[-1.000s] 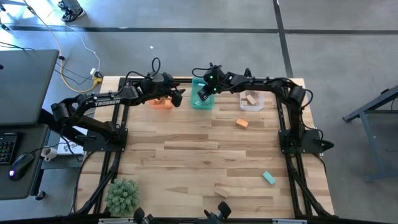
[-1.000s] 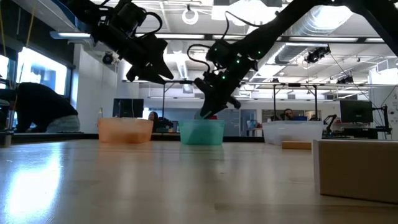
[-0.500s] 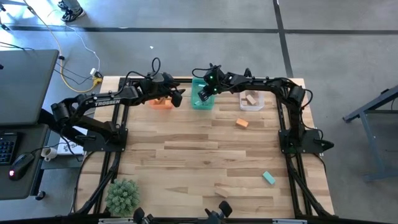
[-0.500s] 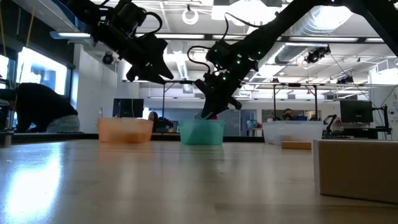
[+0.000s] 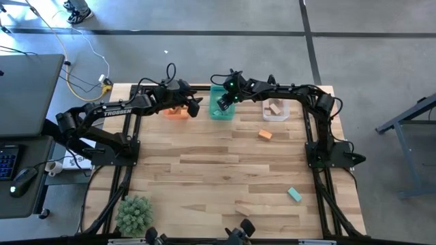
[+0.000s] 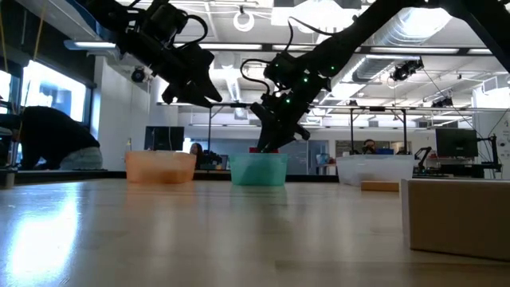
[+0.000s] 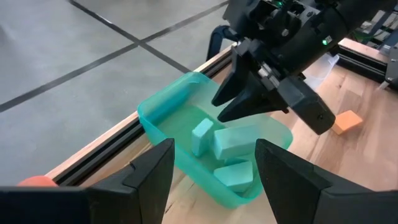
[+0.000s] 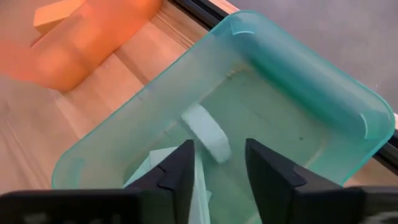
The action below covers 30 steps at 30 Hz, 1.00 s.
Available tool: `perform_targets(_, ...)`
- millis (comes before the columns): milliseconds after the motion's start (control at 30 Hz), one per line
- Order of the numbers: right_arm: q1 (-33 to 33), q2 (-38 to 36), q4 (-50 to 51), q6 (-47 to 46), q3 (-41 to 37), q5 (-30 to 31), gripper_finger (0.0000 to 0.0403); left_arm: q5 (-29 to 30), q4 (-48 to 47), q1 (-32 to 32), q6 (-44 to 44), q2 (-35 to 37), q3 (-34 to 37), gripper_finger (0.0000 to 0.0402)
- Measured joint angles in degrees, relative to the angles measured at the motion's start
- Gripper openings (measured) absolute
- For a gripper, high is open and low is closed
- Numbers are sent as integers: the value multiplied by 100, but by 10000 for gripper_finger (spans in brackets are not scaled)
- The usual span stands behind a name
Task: Sort & place blocks by color
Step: Put the blue block into the green bin, then put the orange block into the orange bin
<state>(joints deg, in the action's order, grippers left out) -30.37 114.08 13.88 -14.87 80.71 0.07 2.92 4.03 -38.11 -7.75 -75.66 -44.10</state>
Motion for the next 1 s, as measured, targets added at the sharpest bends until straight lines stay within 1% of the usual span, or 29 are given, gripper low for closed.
perform_targets(133, 0, 0, 118, -62, 68, 26, 160, 203, -182, 0, 0, 0, 0, 211)
perform_targets(267, 0, -1, 735, -13, 454, -138, 175, 284, -478, 0, 0, 0, 0, 211)
perform_targets(467, 79, -4, 2060, 10, 1135, -227, 173, 285, -828, 0, -13, 0, 0, 211)
perform_targets(667, 400, -7, 3154, 142, 1390, -487, 172, 286, -1142, 33, -12, 151, 0, 211)
perform_targets(833, 736, -7, 4043, 178, 1390, -409, 172, 284, -1231, 39, -8, 275, 0, 211)
perform_targets(1000, 1090, -7, 4705, 123, 1390, -66, 172, 274, -1361, 39, -3, 330, 0, 211)
